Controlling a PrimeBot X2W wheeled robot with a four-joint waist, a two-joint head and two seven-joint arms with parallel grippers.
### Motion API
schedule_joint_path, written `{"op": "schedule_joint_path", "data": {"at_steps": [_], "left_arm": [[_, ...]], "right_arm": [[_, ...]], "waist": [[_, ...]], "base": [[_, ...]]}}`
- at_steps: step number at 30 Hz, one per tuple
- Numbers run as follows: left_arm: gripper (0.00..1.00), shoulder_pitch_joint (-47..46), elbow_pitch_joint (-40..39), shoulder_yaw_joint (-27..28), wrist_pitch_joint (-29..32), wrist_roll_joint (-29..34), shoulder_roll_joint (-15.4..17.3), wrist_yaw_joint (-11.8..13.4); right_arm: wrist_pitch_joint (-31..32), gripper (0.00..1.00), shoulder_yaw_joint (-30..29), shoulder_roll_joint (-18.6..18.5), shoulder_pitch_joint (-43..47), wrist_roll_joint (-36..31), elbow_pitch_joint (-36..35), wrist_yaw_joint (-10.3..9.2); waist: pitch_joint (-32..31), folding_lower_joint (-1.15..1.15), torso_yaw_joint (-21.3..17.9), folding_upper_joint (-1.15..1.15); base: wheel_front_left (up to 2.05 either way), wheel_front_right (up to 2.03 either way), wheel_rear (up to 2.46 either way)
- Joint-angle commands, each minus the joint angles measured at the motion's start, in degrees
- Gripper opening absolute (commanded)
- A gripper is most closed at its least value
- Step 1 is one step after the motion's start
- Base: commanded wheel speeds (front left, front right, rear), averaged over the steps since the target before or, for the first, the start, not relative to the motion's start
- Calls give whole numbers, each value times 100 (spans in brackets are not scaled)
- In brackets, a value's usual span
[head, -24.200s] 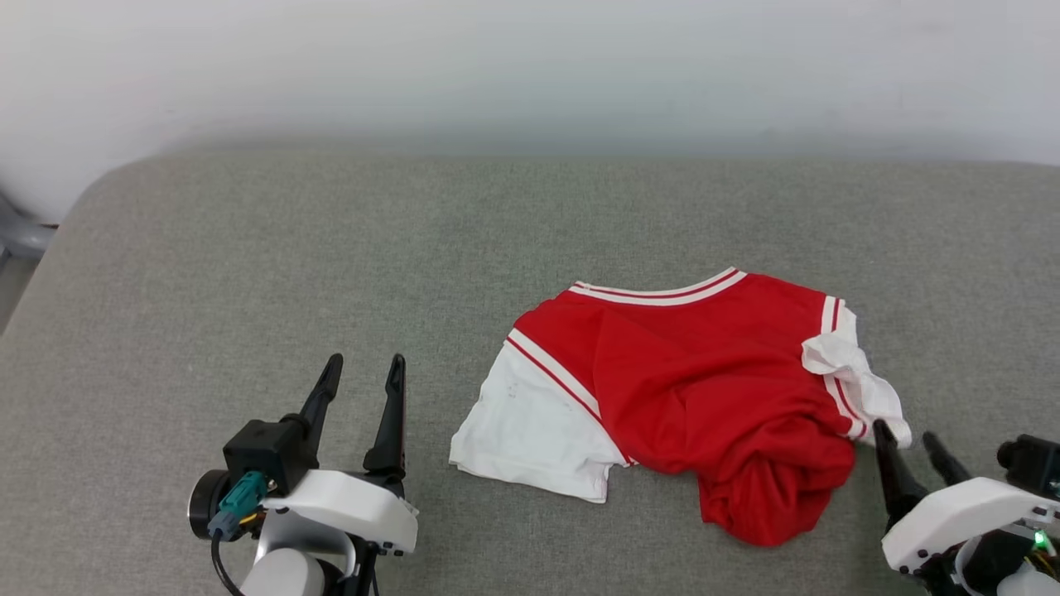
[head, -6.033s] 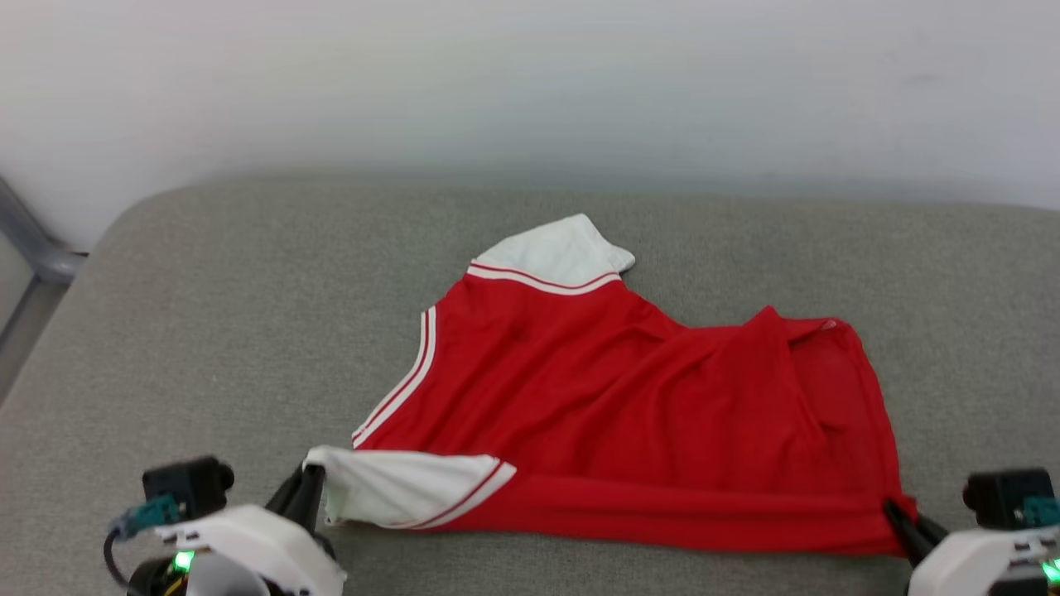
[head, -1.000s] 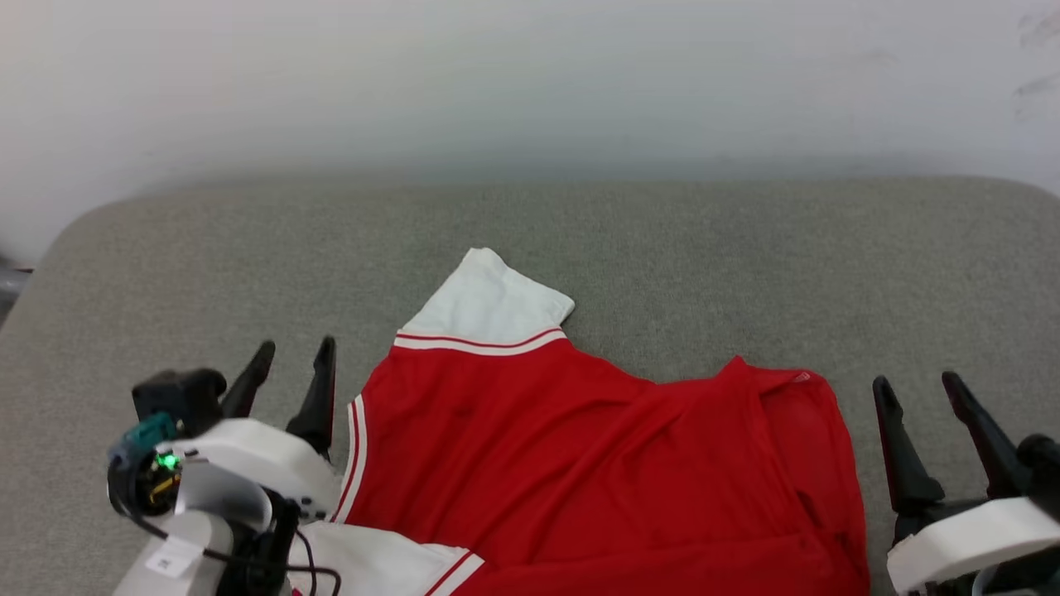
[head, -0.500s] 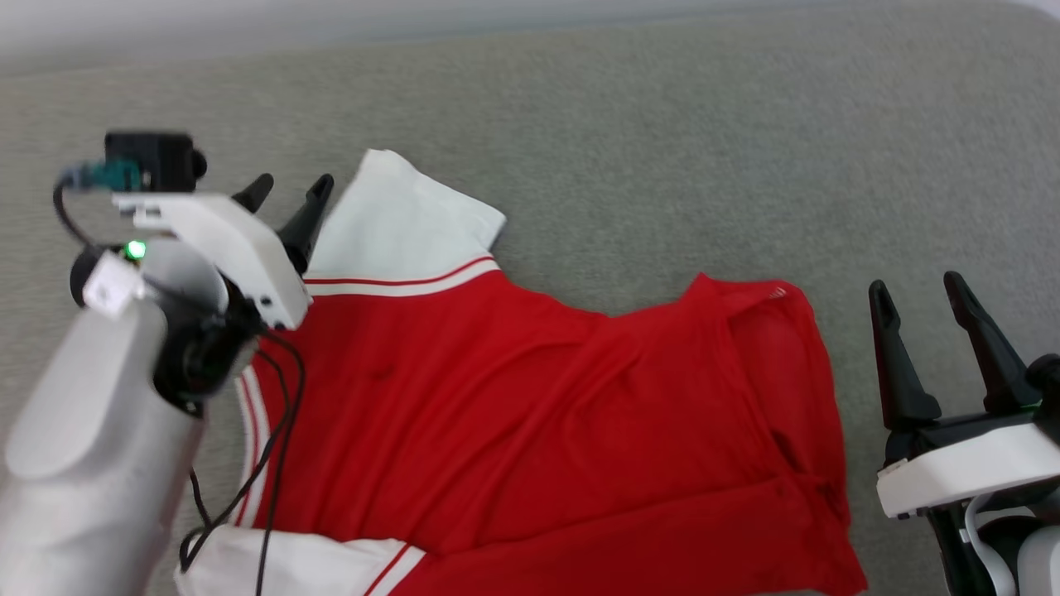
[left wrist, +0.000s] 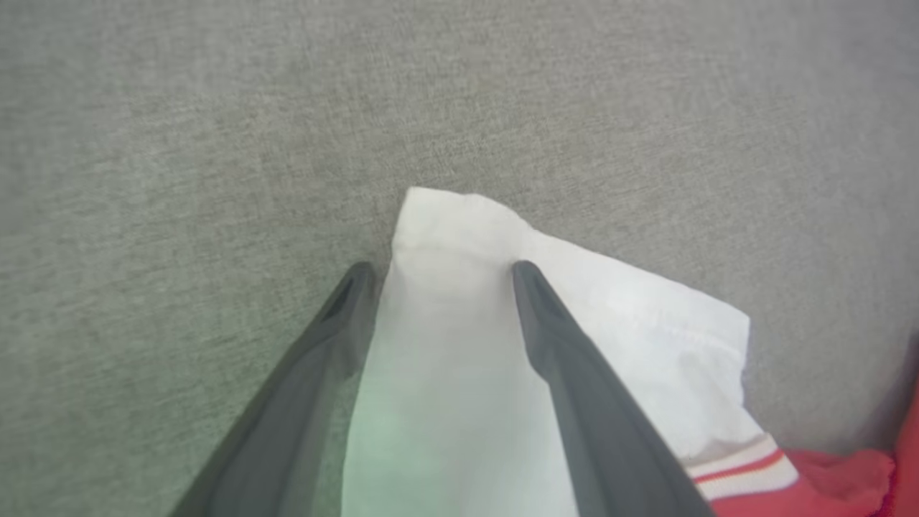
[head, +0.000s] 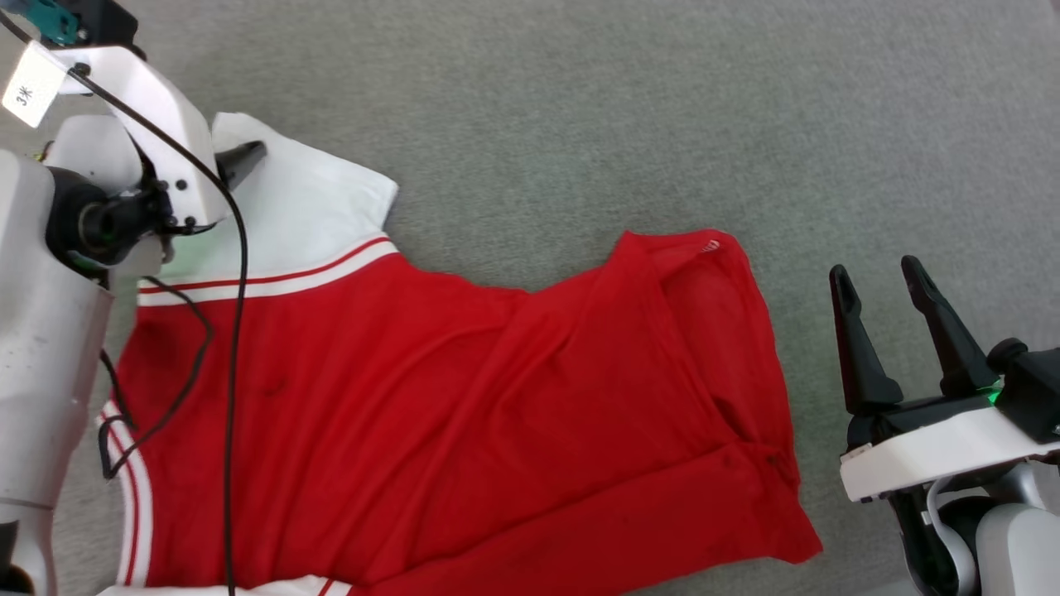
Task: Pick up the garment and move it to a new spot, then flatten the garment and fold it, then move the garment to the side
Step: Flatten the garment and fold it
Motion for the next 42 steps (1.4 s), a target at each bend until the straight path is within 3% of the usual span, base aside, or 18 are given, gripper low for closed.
{"op": "schedule_joint_path", "data": {"at_steps": [1, 6, 7, 9, 13, 21, 32, 37, 42], "left_arm": [[100, -84, 111, -59, 100, 99, 83, 47], [100, 103, 654, -368, 939, 94, 105, 155], [70, 181, 756, -436, 1180, 61, 58, 192], [0, 293, 809, -529, 1423, 26, -34, 233], [0, 337, 725, -541, 1257, 17, -138, 230], [0, -142, 314, -359, 178, 218, -119, 81], [0, -175, -329, -399, -281, 139, -435, -110], [0, -165, -584, -478, -325, 142, -529, -147], [0, -106, -690, -521, -378, 131, -539, -173]], "right_arm": [[-62, 100, 32, 33, -111, 60, 41, -4], [-122, 100, 81, 53, -148, 150, 200, -4], [-117, 100, 70, 57, -154, 161, 231, -4], [-79, 100, 65, 63, -176, 246, 276, -3], [29, 100, 54, 1, -282, 452, 409, -4], [817, 100, 200, -496, -884, 1095, 972, -3], [3505, 100, 1179, -1790, -2167, 1880, 1493, -3], [4678, 100, 1982, -2135, -2793, 2198, 1938, -3], [5425, 100, 2672, -2319, -2980, 2442, 2571, -3]], "waist": [[195, -1, -194, 0], [296, -1, -297, 0], [303, -1, -301, 0], [315, -1, -300, 0], [298, -1, -241, 0], [-34, -1, 152, 0], [-306, -1, 944, 0], [-218, -1, 1180, 0], [-167, -1, 1284, 0]], "base": [[0, 0, 0], [0, 0, 0], [0, 0, 0], [0, 0, 0], [0, 0, 0], [0, 0, 0], [0, 0, 0], [0, 0, 0], [0, 0, 0]]}}
